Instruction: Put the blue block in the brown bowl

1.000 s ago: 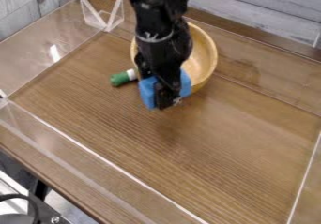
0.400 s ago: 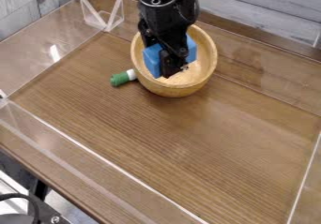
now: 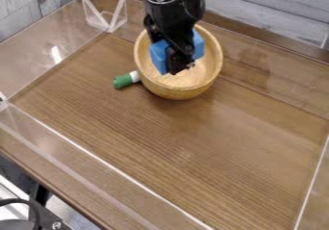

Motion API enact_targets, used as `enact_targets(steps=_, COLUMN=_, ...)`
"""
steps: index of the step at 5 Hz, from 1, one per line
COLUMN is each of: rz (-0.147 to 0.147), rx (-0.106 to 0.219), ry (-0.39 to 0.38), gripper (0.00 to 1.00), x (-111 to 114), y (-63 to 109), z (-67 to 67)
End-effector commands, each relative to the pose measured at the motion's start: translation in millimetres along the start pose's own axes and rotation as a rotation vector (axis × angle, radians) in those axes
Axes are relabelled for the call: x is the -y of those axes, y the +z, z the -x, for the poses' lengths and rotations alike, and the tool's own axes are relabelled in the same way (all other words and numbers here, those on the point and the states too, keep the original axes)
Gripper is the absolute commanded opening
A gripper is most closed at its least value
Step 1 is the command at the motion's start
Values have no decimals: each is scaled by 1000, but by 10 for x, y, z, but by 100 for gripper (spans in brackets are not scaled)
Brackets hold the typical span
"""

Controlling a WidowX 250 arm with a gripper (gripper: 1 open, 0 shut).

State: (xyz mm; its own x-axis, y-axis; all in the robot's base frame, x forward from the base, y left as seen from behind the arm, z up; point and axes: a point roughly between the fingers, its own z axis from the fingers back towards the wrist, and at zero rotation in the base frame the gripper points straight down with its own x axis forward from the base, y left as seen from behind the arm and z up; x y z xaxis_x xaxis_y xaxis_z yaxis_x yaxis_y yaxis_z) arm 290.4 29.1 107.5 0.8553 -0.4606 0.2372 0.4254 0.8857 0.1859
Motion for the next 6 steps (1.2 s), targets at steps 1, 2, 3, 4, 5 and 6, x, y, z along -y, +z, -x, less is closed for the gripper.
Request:
enact_targets(steps=1, rz=-49, rx=73, ry=14, gripper=0, x=-116, y=162, z=-68)
enact_targets(steps=2, rz=-55, rx=86, ry=15, gripper=0, x=-132, y=148, z=-64)
enact_targets(steps=3, rz=-61, rx=98, ry=15, gripper=0, x=-148, y=135, z=-63)
enact_targets(steps=4, rz=-67, rx=110, ry=15, gripper=0, x=-164, y=116, z=-63)
enact_targets(steps=5, rz=-74, rx=122, ry=13, gripper=0, x=-178, y=96, z=-62)
enact_targets(steps=6, rz=-79, rx=134, ry=11, gripper=0, x=-187, y=77, z=-59)
